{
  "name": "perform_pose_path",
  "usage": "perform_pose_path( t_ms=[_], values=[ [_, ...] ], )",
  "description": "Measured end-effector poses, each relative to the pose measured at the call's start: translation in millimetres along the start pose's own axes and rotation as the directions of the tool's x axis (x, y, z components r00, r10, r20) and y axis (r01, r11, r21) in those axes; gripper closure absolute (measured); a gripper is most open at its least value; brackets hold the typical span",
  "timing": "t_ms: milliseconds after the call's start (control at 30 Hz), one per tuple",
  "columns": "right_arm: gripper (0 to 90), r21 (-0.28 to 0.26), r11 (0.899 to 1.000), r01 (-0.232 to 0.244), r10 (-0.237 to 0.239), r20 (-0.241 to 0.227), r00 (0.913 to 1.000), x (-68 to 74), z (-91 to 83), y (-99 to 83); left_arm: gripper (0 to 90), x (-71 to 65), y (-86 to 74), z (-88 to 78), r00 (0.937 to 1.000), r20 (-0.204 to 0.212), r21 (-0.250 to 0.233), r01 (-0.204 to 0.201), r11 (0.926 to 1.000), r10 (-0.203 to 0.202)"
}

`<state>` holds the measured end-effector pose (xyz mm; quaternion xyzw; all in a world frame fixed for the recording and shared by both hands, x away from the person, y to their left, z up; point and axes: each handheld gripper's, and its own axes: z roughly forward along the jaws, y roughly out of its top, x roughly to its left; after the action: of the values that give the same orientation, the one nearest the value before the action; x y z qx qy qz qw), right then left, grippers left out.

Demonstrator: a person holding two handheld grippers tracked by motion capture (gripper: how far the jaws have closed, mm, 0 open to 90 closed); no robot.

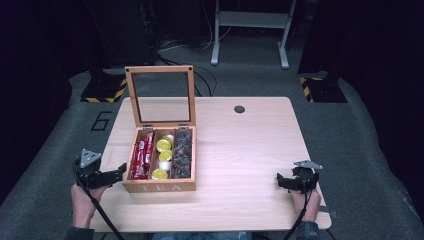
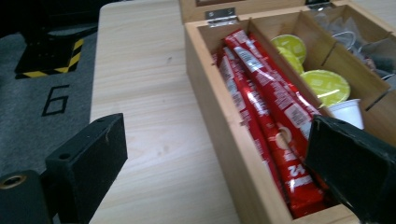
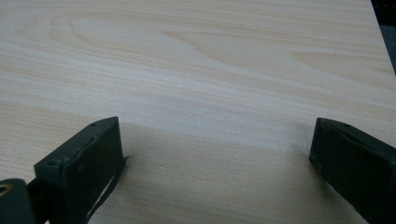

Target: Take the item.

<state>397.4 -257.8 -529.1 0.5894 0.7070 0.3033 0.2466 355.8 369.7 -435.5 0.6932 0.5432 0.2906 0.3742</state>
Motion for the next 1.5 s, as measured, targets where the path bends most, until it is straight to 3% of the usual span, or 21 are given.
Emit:
perform_pose_path(
  t_ms=[367, 767, 900, 967, 1100, 1233, 1500],
  values=[
    [2.4, -0.002, 1.000, -0.007, 0.007, 0.002, 1.0000, 0.2, -0.2, -0.1, 6.4, -22.3, 15.7, 17.4, 0.9986, 0.045, -0.003, -0.030, 0.9995, 0.030],
    [2.7, -0.002, 1.000, -0.010, 0.010, 0.002, 0.9999, 0.4, -0.3, -0.1, 10.2, -34.7, 23.6, 36.2, 0.9963, 0.073, 0.019, -0.045, 0.9988, 0.044],
    [2.9, -0.003, 1.000, -0.009, 0.009, 0.003, 1.0000, 0.4, -0.4, -0.2, 16.1, -36.2, 25.8, 41.9, 0.9951, 0.086, 0.031, -0.051, 0.9982, 0.049],
    [2.9, -0.003, 1.000, -0.010, 0.010, 0.003, 0.9999, 0.4, -0.4, -0.2, 26.1, -35.9, 27.0, 45.6, 0.9940, 0.097, 0.041, -0.056, 0.9976, 0.051],
    [3.4, -0.006, 1.000, -0.005, 0.005, 0.003, 1.0000, -0.1, -0.3, -0.2, 36.2, -36.6, 29.5, 55.4, 0.9948, 0.093, 0.078, -0.049, 0.9957, 0.042],
    [3.8, -0.009, 1.000, 0.001, -0.001, 0.003, 1.0000, -0.4, -0.2, -0.3, 45.9, -37.9, 31.0, 64.2, 0.9984, 0.054, 0.106, -0.023, 0.9941, 0.017],
    [4.4, -0.008, 1.000, 0.006, -0.006, 0.001, 1.0000, -0.7, -0.5, -0.5, 62.0, -36.3, 31.8, 72.3, 0.9976, 0.065, 0.175, 0.011, 0.9845, -0.023]
  ],
)
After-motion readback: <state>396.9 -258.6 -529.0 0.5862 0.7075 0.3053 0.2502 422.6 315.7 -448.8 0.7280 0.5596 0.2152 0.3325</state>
